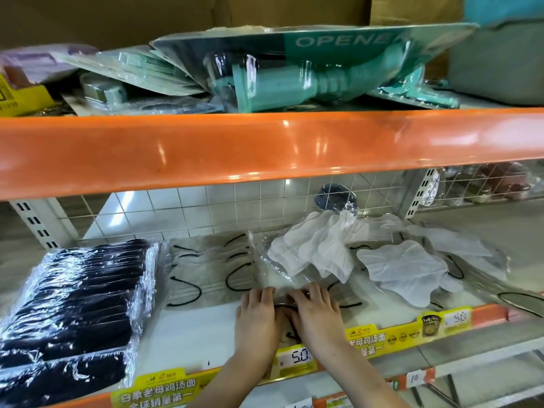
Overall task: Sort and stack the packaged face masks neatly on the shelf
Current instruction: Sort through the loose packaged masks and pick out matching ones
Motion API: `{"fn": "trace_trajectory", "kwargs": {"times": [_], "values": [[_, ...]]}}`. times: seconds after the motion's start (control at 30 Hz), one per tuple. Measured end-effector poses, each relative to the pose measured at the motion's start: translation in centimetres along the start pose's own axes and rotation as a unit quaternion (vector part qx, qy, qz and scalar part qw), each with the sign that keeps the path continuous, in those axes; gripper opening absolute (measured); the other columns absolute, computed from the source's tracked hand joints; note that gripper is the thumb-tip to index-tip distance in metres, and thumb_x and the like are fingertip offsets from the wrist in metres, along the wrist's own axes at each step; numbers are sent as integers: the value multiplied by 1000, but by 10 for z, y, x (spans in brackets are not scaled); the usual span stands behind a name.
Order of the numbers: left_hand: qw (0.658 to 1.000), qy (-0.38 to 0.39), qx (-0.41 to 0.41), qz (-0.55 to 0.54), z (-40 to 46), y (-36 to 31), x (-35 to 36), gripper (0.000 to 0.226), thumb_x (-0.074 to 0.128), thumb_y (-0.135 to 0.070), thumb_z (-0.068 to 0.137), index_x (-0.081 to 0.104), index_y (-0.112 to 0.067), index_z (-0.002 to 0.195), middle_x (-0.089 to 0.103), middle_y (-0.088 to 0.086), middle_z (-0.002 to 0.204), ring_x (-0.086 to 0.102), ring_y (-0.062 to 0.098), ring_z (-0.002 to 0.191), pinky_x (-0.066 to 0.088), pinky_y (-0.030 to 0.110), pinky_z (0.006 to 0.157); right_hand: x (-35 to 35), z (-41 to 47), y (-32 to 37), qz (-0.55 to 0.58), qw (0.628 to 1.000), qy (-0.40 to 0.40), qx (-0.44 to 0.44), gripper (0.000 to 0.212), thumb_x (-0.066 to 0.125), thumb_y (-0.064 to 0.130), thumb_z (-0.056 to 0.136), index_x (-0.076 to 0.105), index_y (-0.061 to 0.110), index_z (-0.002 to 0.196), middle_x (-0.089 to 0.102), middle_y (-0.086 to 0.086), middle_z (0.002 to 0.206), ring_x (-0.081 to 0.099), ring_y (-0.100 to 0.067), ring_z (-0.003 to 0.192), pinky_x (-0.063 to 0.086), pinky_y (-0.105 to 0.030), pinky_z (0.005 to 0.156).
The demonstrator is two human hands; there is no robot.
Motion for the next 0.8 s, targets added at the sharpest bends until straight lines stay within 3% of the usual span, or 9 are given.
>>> {"fn": "trace_trajectory", "kwargs": {"times": [0.17,0.23,0.3,0.37,0.53,0.67,0.73,0.8], "values": [[999,0,-5,39,4,-2,2,42,89,-24,42,67,-21,77,60,-2,73,62,22,66,50,31,50,5,-2,-1,3,999,-32,-13,30,86,29,60,68,22,83,59,1,86,63,-23,77,55,-34,61],[999,10,-9,47,6,-4,0,29,80,-25,65,66,-20,90,61,0,87,61,23,85,50,33,67,6,-2,-2,9,999,-37,-21,29,85,24,60,67,21,82,59,1,85,63,-22,77,54,-32,62],[999,31,-28,34,9,-6,0,22,51,-23,91,58,-20,111,57,0,112,49,22,112,39,31,89,6,-2,-2,16,999,-43,-25,29,85,19,60,66,19,81,59,1,85,63,-22,76,54,-31,61],[999,36,-30,14,9,-5,2,26,39,-19,95,55,-21,115,54,-1,119,42,20,117,34,28,92,5,-2,-3,23,998,-50,-21,32,85,16,59,66,16,84,60,-1,86,63,-23,76,54,-31,62],[995,13,-5,-101,11,-7,-21,18,47,-12,92,56,-18,106,57,0,109,49,20,104,40,30,85,-8,0,-5,31,995,-90,-24,48,81,12,59,63,12,103,61,-8,103,62,-30,90,55,-39,73],[974,1,3,-227,12,-9,-43,8,51,-10,94,58,-16,95,63,-3,94,60,19,87,47,36,76,-27,8,-11,17,991,-136,0,26,76,21,69,64,16,92,62,-8,102,61,-32,93,51,-41,78],[959,-25,-22,-283,10,-6,-56,7,56,-13,94,59,-18,98,62,-10,90,61,15,85,48,32,76,-37,13,-13,23,987,-161,-6,12,64,24,76,64,18,86,62,-4,97,60,-28,90,49,-38,79],[936,-23,-75,-344,9,-3,-65,19,61,-18,92,55,-22,109,58,-15,93,62,11,83,52,29,74,-48,19,-14,63,984,-164,-6,14,49,29,82,61,21,81,62,3,85,59,-23,82,42,-33,77]]}}
Point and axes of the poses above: each hand's wrist, its own z-axis towards the middle knuckle, its own x-axis out of the palm, y = z × x, the point moved 3 cm from there along z, towards the middle knuckle
